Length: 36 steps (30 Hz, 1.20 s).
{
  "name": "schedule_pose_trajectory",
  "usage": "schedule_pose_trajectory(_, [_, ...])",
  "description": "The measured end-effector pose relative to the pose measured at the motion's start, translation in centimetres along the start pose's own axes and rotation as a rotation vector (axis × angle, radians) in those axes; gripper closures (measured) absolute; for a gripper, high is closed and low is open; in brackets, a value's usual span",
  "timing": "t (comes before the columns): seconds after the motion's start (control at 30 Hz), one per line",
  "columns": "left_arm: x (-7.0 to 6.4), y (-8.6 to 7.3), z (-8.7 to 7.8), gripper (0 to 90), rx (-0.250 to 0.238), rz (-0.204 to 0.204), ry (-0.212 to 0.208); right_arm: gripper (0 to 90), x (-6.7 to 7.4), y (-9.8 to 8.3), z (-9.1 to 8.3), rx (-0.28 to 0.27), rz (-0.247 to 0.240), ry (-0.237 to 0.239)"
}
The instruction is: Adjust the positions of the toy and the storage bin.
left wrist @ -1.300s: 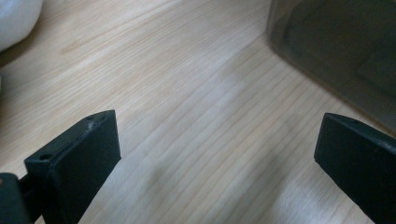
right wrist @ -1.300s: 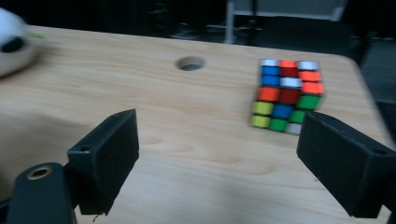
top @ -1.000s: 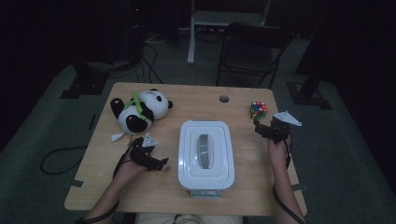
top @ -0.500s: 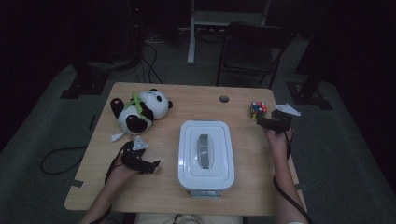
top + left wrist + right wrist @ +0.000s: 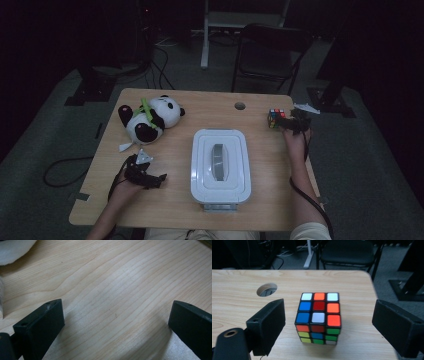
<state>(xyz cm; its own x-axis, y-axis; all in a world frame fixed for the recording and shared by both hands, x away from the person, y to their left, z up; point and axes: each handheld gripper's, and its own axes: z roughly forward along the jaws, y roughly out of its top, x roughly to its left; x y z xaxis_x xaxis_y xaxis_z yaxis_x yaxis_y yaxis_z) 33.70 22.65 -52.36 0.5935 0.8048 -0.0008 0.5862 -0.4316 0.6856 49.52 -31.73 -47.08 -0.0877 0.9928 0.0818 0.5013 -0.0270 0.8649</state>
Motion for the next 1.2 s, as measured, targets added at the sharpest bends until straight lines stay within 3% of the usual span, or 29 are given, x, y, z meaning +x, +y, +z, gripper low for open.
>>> schedule_pose_trajectory(0.57, [-0.2,0.0,0.0,0.9,0.006,0.009,0.009,12.2,0.9,-0.9,5.0,0.144,0.006,-0.024])
schedule_pose_trajectory(0.67, [-0.2,0.0,0.0,0.9,0.006,0.006,0.012,14.5,0.7,-1.0,5.3,0.147,0.030,-0.034])
schedule_pose_trajectory(0.83, [-0.2,0.0,0.0,0.9,0.006,0.006,0.013,31.5,0.7,-1.3,5.4,0.167,0.016,-0.018])
schedule_pose_trajectory(1.2, [-0.2,-0.1,0.0,1.0,0.006,0.004,0.014,33.3,0.9,-1.5,4.8,0.168,-0.010,-0.049])
